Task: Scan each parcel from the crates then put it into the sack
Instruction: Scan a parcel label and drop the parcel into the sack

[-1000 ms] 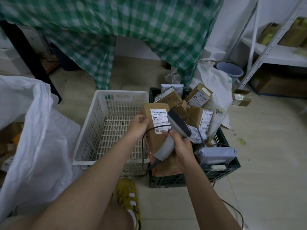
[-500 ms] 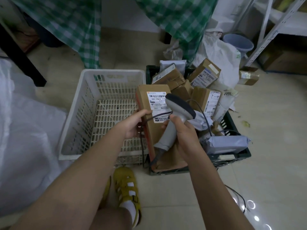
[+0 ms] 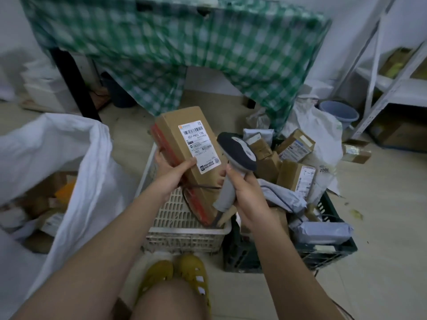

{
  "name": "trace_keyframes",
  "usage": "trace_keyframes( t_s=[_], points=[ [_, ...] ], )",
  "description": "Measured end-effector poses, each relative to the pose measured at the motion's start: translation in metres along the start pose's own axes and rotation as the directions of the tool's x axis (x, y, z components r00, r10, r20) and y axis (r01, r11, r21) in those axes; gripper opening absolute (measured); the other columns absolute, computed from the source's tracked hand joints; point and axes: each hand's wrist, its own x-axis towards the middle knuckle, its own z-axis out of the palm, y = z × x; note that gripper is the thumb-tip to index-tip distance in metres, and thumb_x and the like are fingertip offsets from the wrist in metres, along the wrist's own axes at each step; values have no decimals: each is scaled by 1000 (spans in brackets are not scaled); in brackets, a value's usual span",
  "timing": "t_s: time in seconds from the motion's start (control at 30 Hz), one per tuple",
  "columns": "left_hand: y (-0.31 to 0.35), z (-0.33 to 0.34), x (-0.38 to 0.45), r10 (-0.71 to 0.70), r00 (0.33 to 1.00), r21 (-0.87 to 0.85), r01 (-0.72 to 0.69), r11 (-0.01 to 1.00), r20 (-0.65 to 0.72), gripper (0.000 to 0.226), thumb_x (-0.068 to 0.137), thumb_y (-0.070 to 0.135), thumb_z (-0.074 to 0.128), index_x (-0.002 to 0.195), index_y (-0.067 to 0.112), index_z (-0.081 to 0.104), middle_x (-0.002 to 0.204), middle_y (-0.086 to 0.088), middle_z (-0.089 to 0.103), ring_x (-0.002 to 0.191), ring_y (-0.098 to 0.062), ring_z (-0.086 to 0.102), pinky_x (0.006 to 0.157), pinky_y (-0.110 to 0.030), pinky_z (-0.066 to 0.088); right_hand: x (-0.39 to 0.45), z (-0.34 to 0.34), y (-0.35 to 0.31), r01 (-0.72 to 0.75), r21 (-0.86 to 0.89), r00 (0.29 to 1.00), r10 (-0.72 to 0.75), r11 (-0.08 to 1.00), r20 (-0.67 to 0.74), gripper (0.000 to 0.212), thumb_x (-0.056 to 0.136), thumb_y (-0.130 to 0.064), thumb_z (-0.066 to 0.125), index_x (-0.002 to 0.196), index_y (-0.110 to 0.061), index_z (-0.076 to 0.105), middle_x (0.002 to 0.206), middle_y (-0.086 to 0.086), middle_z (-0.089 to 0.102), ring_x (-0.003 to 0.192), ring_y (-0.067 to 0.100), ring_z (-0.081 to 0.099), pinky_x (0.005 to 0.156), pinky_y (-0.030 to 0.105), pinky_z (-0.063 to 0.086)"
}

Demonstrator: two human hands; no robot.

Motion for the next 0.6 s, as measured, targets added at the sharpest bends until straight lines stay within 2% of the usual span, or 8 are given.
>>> trace_keyframes(
  t_s=[0.07,0.13,0.23,0.3,0.37,0.43,0.53,0.6],
  points=[
    [16,-18,-10,102,992,11,-101,995,-80,114,66,33,86,144,41,4,138,7,47,120,-15,52,106,-45,41,-8,17,-12,24,7,1000,-24,1000,11,33,94,-26,60,124,-13,55,98,3,66,89,17,65,89,41,52],
    [29,-36,-18,200,967,41,-196,980,-160,111,74,20,83,149,28,1,135,10,40,121,-10,46,108,-35,36,-14,29,-23,69,7,998,-69,998,3,33,93,-28,62,120,-11,57,98,4,66,88,19,64,88,42,51],
    [38,-59,-27,272,945,64,-264,962,-182,113,75,19,82,150,26,-3,145,4,37,129,-15,44,112,-41,35,-22,49,-37,159,-116,985,-165,980,-46,42,93,-28,61,133,-17,50,122,2,62,111,19,59,99,40,47],
    [40,-67,-34,284,937,75,-274,959,-205,114,75,20,82,150,29,-3,147,3,37,130,-16,44,111,-43,36,-23,61,-41,251,-175,963,-265,952,-59,48,95,-24,59,140,-21,42,135,-3,54,122,14,51,103,34,42],
    [42,-73,-36,329,914,102,-313,944,-237,114,75,17,82,149,30,-3,145,6,36,129,-13,43,110,-40,36,-20,68,-44,358,-218,923,-380,908,-66,48,96,-21,57,139,-27,38,131,-13,49,120,4,46,99,25,39],
    [44,-81,-35,385,897,172,-353,920,-216,115,74,15,82,150,30,-3,149,3,34,132,-12,40,108,-36,35,-14,71,-48,426,-285,886,-460,858,-62,46,97,-18,57,133,-36,36,126,-16,47,118,2,45,98,25,40],
    [42,-94,-31,389,912,225,-355,907,-133,117,73,18,84,151,32,-2,152,2,31,134,-11,37,109,-36,34,2,76,-56,389,-248,906,-417,887,-70,52,96,-15,57,142,-28,35,135,-10,47,122,4,44,102,24,38],
    [36,-98,-32,349,931,204,-324,924,-105,117,72,22,84,152,34,0,153,5,31,136,-12,37,111,-41,35,12,82,-54,303,-197,942,-325,932,-90,54,95,-18,59,144,-21,36,142,-2,48,126,14,47,107,33,39]
  ],
)
